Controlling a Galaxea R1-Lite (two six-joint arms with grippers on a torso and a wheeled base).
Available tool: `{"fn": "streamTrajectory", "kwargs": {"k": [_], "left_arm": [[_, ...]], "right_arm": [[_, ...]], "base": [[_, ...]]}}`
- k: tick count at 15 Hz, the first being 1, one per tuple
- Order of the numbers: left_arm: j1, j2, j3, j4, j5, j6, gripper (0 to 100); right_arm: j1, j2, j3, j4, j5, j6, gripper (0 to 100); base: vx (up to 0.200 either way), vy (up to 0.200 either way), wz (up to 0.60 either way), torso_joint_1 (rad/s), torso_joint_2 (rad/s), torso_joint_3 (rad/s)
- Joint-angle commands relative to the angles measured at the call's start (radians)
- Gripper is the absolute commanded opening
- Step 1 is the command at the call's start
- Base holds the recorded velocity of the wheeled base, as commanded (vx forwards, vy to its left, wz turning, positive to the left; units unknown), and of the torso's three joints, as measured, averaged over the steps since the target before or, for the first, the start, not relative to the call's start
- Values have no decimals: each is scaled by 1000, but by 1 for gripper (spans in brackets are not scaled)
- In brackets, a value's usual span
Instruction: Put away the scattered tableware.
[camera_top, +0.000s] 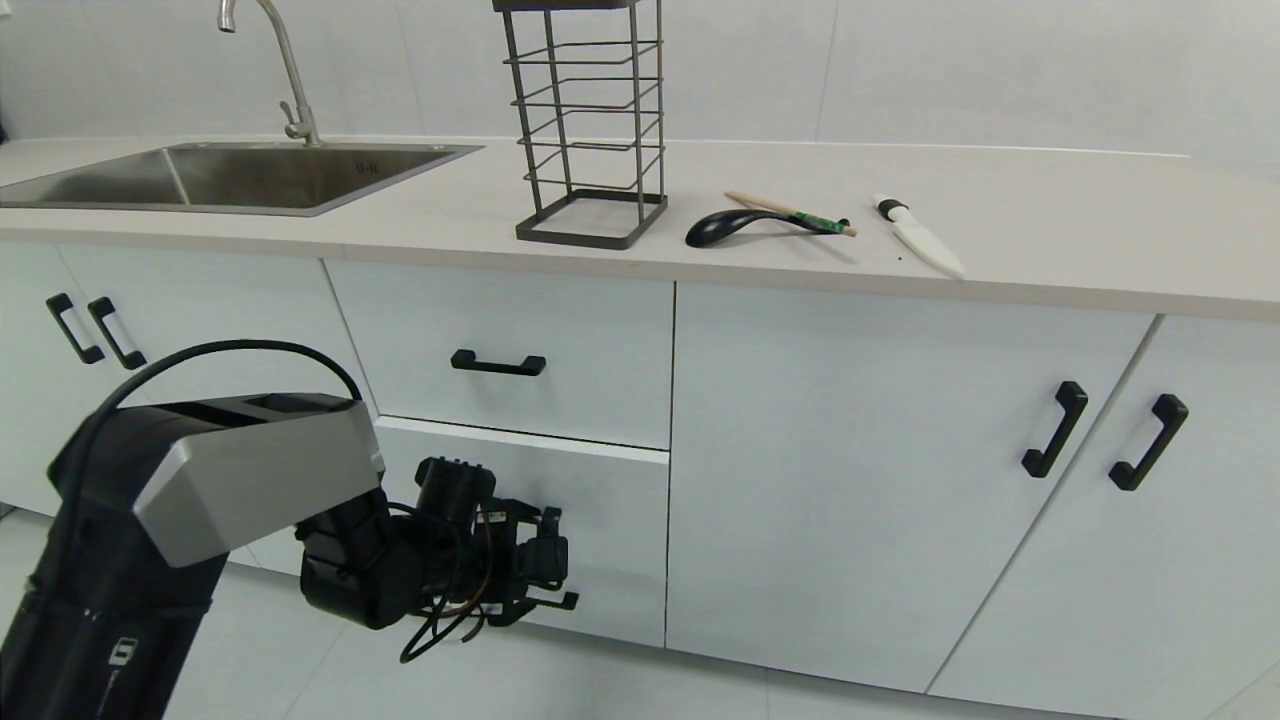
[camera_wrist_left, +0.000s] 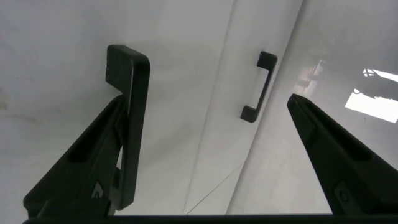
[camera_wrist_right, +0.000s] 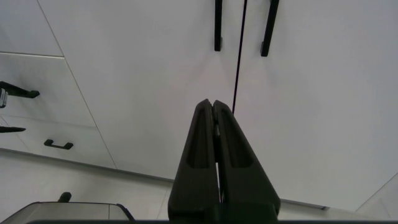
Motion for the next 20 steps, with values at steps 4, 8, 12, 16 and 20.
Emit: {"fn": "streamTrajectory", "kwargs": {"k": [4, 8, 12, 16, 20], "left_arm": [[1, -53, 41, 1, 19, -1, 100], [-2, -224, 175, -1, 18, -4, 100], [-36, -648, 360, 76, 19, -41, 100], [-29, -876, 285, 363, 18, -98, 100], [-23, -717, 110, 392, 15, -98, 100]], "right_arm": [[0, 2, 0, 0, 0, 0, 0], [-1, 2, 0, 0, 0, 0, 0], [0, 0, 0, 0, 0, 0, 0], [0, 2, 0, 0, 0, 1, 0], [-1, 2, 0, 0, 0, 0, 0]], "base": [[0, 0, 0, 0, 0, 0], [0, 0, 0, 0, 0, 0], [0, 0, 0, 0, 0, 0], [0, 0, 0, 0, 0, 0], [0, 0, 0, 0, 0, 0]]}}
